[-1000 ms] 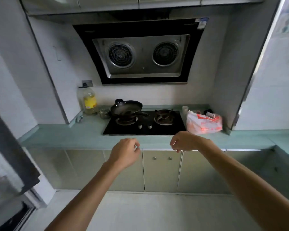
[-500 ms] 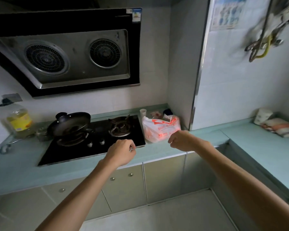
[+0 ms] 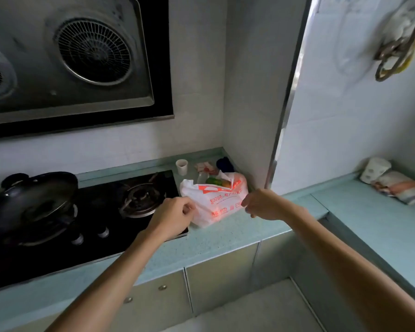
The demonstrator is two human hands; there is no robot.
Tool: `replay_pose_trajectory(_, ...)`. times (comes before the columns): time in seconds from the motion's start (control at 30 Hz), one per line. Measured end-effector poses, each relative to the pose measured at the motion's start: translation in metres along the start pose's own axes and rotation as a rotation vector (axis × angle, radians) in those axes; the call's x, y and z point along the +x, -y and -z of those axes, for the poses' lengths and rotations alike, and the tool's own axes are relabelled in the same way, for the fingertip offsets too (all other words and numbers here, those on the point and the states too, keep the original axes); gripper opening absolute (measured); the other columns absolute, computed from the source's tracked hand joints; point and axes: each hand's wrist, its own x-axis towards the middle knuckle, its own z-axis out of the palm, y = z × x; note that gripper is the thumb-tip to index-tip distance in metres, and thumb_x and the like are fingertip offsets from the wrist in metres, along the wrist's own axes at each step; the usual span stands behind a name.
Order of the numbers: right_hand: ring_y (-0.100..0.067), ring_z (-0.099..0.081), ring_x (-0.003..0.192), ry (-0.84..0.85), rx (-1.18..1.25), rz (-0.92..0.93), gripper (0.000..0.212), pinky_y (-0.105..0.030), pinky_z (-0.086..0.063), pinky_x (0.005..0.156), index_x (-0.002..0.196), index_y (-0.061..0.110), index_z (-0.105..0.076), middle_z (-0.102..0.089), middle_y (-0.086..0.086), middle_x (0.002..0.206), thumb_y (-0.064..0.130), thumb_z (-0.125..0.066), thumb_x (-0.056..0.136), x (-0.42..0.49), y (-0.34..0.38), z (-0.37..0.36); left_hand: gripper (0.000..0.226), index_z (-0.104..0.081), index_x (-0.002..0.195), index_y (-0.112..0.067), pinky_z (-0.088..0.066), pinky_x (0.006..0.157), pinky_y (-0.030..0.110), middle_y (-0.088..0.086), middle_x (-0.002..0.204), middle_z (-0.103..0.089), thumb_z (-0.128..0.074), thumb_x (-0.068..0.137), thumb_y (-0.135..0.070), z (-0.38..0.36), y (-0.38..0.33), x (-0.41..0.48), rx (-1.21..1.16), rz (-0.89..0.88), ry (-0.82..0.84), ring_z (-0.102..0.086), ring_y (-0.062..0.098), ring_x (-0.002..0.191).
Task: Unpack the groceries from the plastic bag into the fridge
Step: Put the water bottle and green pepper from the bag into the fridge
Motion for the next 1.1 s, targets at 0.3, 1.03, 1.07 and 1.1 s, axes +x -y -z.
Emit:
replay_pose_trajectory(0.3, -0.017, -0.068, 0.086, -0.045, 0.025, -0.014, 0.030, -0.030, -0.060, 0.075, 0.124, 0.020, -0.064, -0.067, -0.002, 0.111, 0.017, -0.059, 0.095, 0.126, 0.009, 0.012, 0.022, -0.071, 0.101, -0.029, -0.056, 0.082, 0.034, -0.008, 0.098, -0.073, -0.056, 0.086, -0.021, -0.010, 0.038, 0.139, -0.073, 0.035, 0.082, -0.068, 0.014, 0.092)
replay_pose_trajectory(1.03, -0.026, -0.062, 0.109, 0.229, 0.077, 0.120, 0.054, -0.036, -0.054, 0.094, 0.131, 0.024, -0.041, -0.059, -0.008, 0.123, 0.022, -0.068, 0.085, 0.357, -0.056, -0.065, 0.020, -0.068, 0.105, -0.012, -0.054, 0.074, 0.024, 0.004, 0.097, -0.074, -0.064, 0.087, -0.006, -0.138, 0.096, 0.341, -0.189, 0.320, 0.104, -0.069, 0.017, 0.087)
replay_pose_trajectory(1.07, -0.025, -0.061, 0.112, 0.228, 0.069, 0.130, 0.058, -0.034, -0.052, 0.095, 0.133, 0.024, -0.040, -0.057, -0.007, 0.125, 0.024, -0.071, 0.083, 0.359, -0.061, -0.067, 0.020, -0.066, 0.106, -0.013, -0.055, 0.074, 0.025, 0.003, 0.097, -0.073, -0.064, 0.087, -0.007, -0.144, 0.099, 0.346, -0.177, 0.338, 0.131, -0.069, 0.016, 0.086)
replay_pose_trajectory(1.1, -0.024, -0.058, 0.115, 0.223, 0.061, 0.145, 0.064, -0.033, -0.050, 0.097, 0.136, 0.025, -0.039, -0.055, -0.006, 0.129, 0.027, -0.073, 0.081, 0.362, -0.066, -0.069, 0.020, -0.065, 0.108, -0.013, -0.056, 0.072, 0.024, 0.001, 0.098, -0.071, -0.065, 0.089, -0.009, -0.150, 0.101, 0.352, -0.166, 0.354, 0.162, -0.067, 0.014, 0.085)
